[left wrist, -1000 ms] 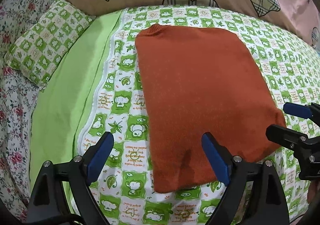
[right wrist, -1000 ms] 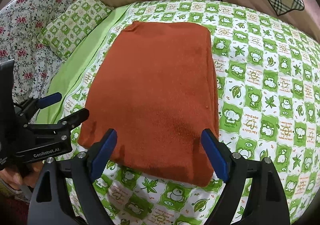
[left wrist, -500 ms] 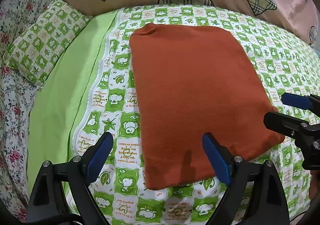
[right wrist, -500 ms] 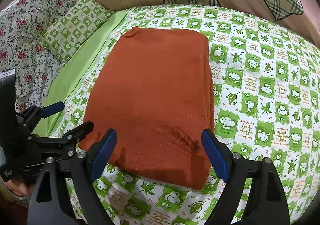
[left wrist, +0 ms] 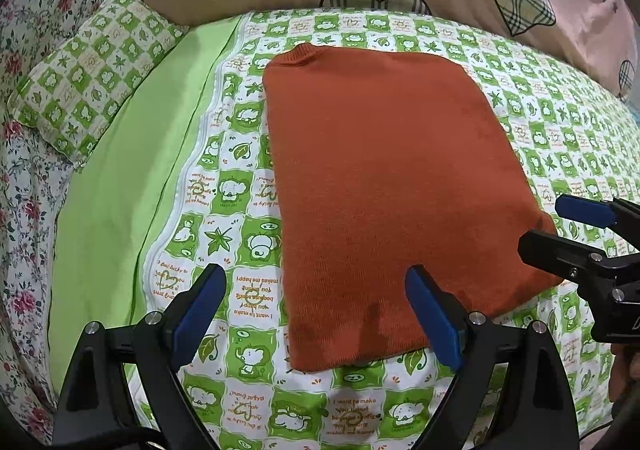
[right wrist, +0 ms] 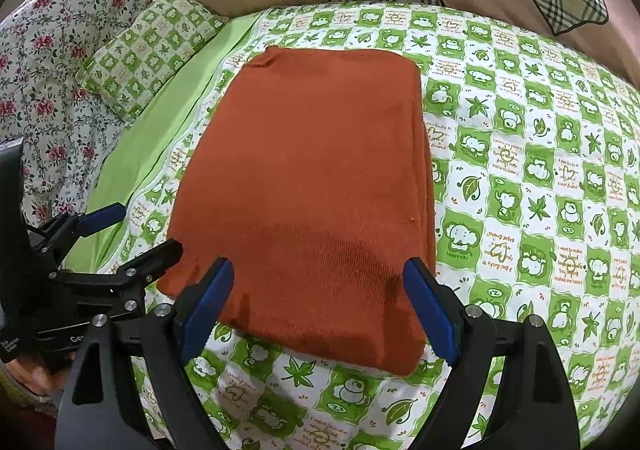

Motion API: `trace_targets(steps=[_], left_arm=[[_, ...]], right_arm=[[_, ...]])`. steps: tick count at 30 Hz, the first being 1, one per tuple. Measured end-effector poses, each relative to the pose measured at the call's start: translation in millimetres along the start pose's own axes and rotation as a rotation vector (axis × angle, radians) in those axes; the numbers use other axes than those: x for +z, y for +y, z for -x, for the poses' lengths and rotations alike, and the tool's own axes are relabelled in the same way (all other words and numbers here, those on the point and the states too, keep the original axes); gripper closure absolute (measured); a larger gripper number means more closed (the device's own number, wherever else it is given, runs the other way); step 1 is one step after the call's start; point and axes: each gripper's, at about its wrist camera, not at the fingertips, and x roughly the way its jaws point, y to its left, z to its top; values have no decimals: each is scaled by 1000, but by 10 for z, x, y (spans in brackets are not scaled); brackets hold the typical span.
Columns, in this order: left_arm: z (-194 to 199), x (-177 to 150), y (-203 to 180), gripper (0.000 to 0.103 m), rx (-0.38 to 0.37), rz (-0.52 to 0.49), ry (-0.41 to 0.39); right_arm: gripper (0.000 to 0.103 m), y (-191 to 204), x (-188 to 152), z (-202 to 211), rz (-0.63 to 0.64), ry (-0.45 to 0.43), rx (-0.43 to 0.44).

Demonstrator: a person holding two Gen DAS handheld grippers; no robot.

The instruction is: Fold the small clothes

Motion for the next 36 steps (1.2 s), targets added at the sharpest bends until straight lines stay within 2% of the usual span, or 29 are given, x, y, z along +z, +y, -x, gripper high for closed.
trace_targets(steps=[36], left_arm=[[-104,46,-7,11,-2,7,11]], right_arm=[[16,-71,45,-93,-10,7,8]])
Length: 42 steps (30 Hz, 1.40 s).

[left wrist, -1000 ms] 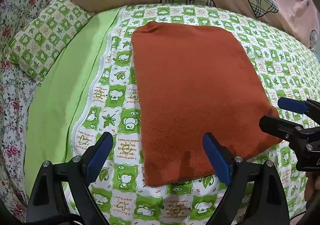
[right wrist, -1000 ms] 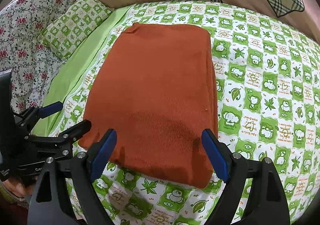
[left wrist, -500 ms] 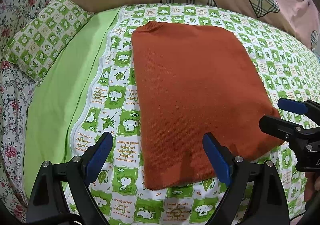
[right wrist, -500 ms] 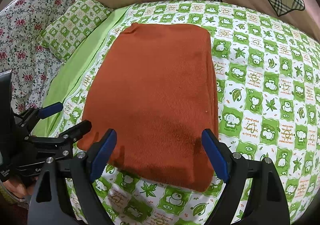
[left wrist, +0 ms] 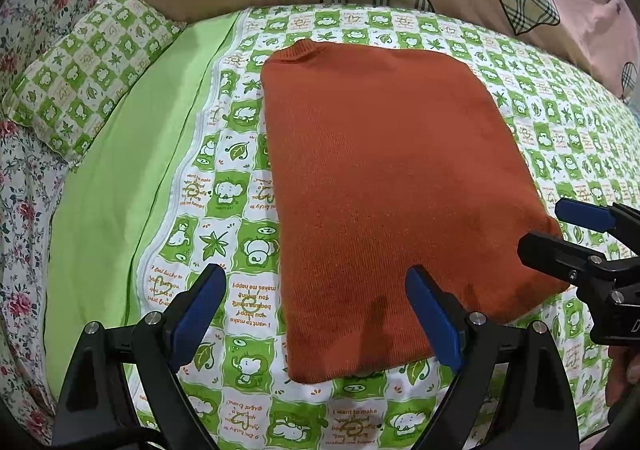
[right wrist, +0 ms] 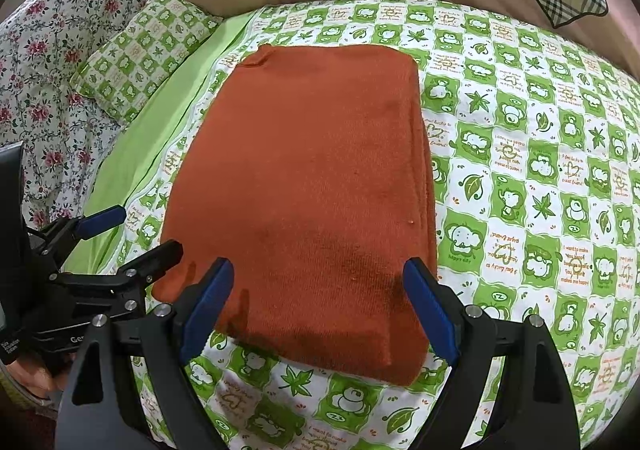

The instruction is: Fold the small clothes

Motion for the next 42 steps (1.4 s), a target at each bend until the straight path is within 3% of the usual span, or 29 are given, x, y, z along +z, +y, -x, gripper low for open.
trace_targets(steps=[42], left_arm=[[-16,51,19,11,-5,9,0]], right_arm=[[16,-50,44,31,-21,-15,9]])
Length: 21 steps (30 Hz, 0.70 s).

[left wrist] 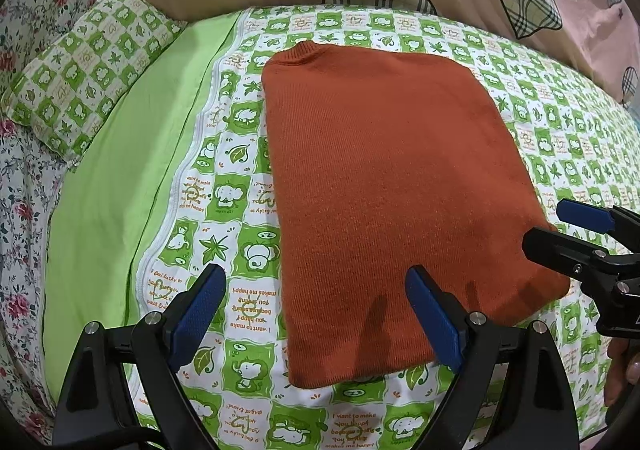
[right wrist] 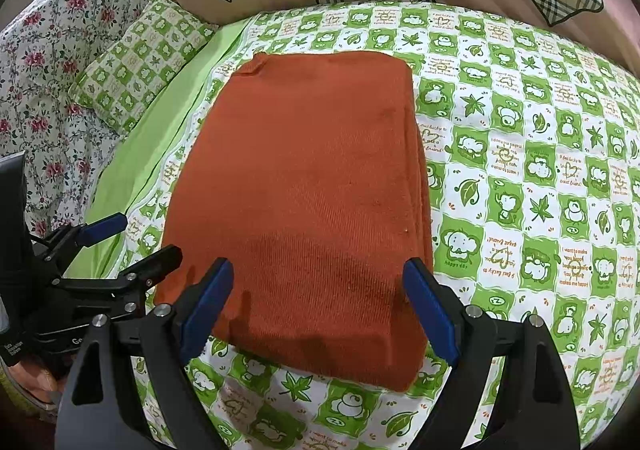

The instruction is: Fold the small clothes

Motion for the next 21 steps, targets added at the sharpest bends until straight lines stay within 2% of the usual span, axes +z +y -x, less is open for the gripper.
trace_targets(steps=[21], left_arm=[[4,5,3,11,-1,-1,-1]], right_arm=[[16,-9,8,14,-4,-6,0]])
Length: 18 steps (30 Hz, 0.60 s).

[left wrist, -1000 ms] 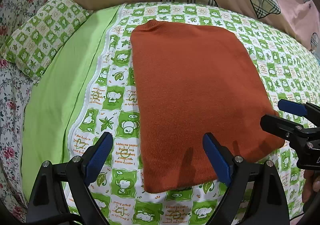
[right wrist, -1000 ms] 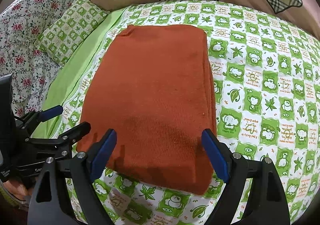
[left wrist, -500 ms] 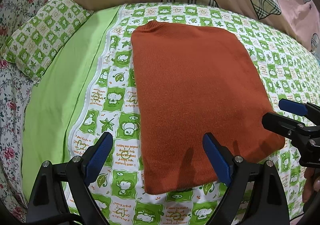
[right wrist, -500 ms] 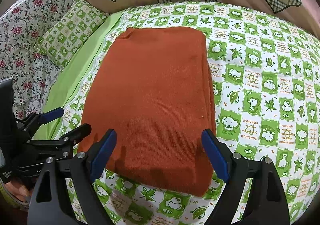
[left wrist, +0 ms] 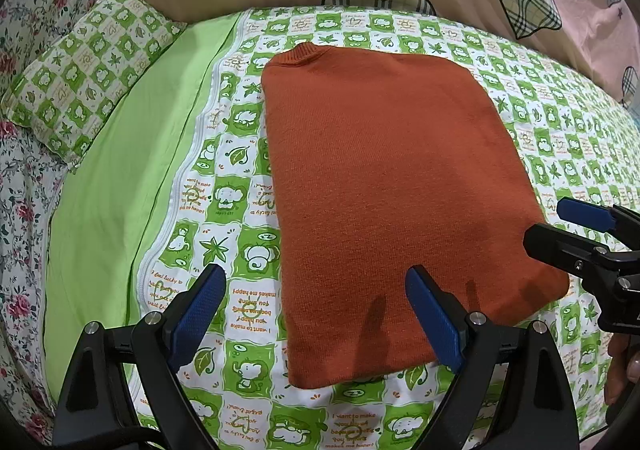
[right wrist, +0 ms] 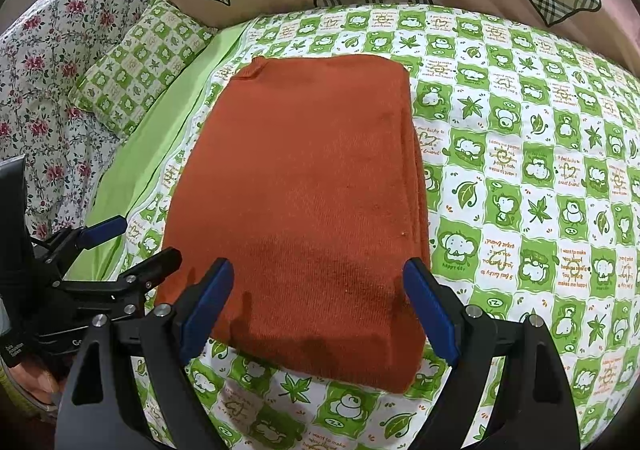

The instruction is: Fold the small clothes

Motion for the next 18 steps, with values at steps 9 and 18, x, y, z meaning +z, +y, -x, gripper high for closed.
trace_targets(steps=[9,18], left_arm=[[18,4,0,11,1,-1,-4],[26,1,-10,11,-1,-1,-6]], right_arm=[[16,8,6,11,0,-3,0],[16,20,25,21,0,-7,-5]])
